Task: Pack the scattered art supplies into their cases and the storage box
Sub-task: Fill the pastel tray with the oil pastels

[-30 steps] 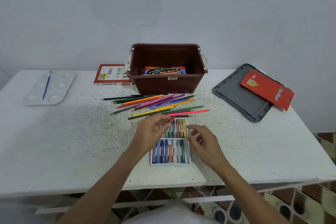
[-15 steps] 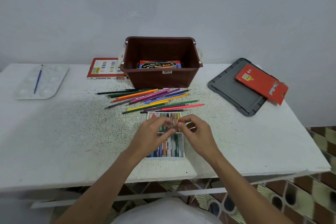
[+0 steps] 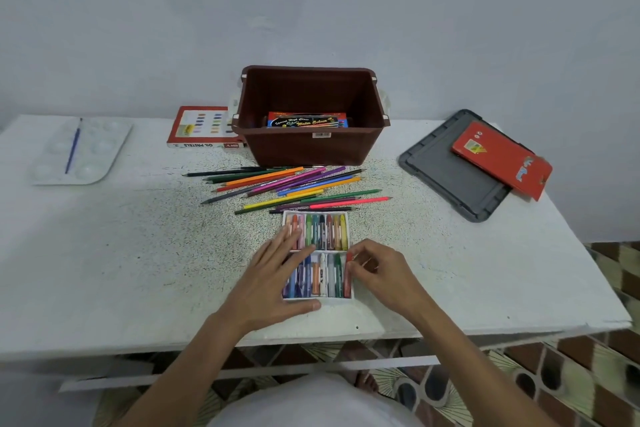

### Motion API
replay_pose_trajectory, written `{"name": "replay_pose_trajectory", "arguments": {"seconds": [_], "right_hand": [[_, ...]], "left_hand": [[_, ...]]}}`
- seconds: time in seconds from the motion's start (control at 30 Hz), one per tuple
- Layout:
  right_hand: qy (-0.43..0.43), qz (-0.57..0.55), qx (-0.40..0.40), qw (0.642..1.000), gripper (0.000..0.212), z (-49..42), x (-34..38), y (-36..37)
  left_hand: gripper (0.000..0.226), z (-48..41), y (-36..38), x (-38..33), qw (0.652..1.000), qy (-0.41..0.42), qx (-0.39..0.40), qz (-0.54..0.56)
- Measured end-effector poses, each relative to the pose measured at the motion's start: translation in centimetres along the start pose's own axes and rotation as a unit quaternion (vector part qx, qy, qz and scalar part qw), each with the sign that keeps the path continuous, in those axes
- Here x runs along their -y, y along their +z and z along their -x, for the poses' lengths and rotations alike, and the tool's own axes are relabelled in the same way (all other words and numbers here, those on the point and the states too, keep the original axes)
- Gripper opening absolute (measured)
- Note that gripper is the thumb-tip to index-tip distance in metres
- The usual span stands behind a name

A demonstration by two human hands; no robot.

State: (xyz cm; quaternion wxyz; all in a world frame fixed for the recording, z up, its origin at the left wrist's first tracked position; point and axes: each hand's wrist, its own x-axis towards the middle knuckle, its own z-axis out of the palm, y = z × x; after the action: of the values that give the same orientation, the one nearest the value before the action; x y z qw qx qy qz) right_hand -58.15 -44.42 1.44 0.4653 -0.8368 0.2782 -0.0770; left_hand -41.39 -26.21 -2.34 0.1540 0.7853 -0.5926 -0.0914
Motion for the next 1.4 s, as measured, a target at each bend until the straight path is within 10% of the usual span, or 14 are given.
{"name": "replay_pose_trajectory", "arguments": {"seconds": [0.57,0.97,1.4], "right_hand": [[0.054,0.047,-0.024,0.997,0.043,-0.4,0.1,1.4],[-0.131,0.383,0.013,0.914,0.066,-2.3,-0.4,2.7],[-0.121,0.4,0.062,0.906,0.076,-3.1,-1.3,3.5]], "left_hand": [[0.09,0.0,0.5,-0.6,0.999,-0.012,0.005,-0.036],[0.074,-2.3,-0.4,-0.7,0.996,-0.028,0.047,-0.064],[0.08,-2.8,-0.5,-0.7,0.993,-0.012,0.076,-0.088]]}}
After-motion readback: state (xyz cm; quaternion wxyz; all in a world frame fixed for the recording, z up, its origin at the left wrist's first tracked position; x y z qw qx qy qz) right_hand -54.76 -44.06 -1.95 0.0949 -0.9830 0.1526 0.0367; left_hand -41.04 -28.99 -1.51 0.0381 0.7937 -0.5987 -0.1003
